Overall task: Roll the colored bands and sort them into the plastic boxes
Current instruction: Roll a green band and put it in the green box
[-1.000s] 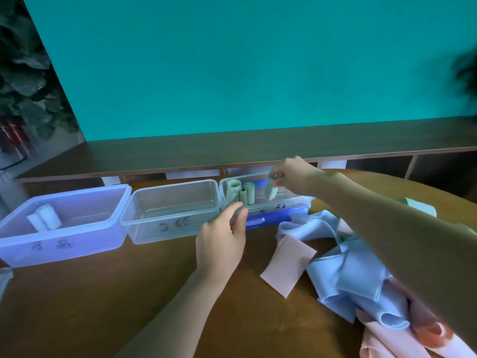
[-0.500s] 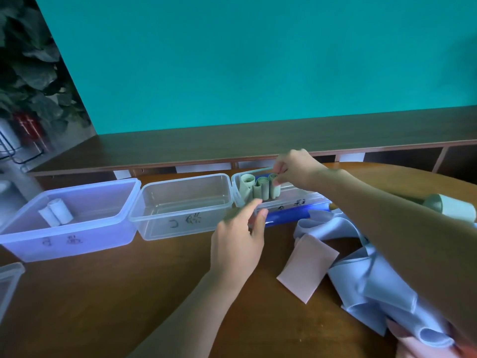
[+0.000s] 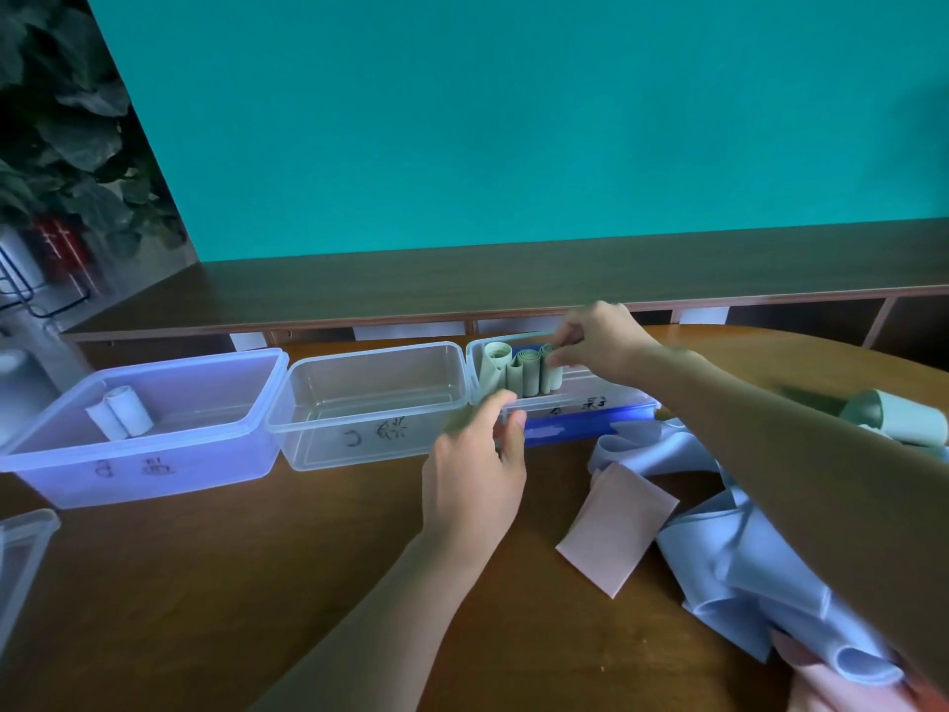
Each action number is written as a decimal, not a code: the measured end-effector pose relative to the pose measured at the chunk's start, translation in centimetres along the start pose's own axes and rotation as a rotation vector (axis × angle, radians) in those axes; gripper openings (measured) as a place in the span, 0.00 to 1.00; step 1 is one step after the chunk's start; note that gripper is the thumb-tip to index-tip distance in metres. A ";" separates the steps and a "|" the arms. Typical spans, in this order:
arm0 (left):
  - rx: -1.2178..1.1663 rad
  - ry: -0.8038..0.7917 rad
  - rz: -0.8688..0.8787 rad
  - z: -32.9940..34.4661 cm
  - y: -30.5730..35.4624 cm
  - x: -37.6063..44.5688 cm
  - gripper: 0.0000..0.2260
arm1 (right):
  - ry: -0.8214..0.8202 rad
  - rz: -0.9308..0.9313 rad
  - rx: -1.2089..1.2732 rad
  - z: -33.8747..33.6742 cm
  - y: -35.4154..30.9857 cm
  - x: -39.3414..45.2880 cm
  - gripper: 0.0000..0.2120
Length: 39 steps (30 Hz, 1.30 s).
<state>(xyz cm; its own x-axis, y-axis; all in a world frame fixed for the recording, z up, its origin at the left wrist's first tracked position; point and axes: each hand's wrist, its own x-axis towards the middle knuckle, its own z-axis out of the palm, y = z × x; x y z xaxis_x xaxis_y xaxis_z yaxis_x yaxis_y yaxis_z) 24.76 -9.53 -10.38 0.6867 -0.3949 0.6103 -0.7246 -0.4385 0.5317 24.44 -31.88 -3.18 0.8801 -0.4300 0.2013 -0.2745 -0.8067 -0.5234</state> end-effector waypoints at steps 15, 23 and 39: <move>0.005 0.022 0.016 0.2 -0.3 0.0 0.15 | -0.053 -0.034 -0.056 -0.1 0.2 0.1 0.15; 0.007 0.023 0.015 0.2 -0.4 0.0 0.15 | -0.026 -0.056 -0.117 -0.1 0.3 0.4 0.12; 0.001 0.049 0.035 0.2 -0.4 -0.1 0.16 | -0.045 0.012 -0.096 -0.9 0.6 0.2 0.17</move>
<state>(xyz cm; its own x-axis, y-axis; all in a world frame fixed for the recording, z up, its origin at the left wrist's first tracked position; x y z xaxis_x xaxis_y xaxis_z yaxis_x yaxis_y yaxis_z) 25.05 -9.51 -10.80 0.6569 -0.3699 0.6570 -0.7484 -0.4256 0.5087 24.08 -32.78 -2.71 0.8927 -0.4225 0.1568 -0.3188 -0.8380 -0.4429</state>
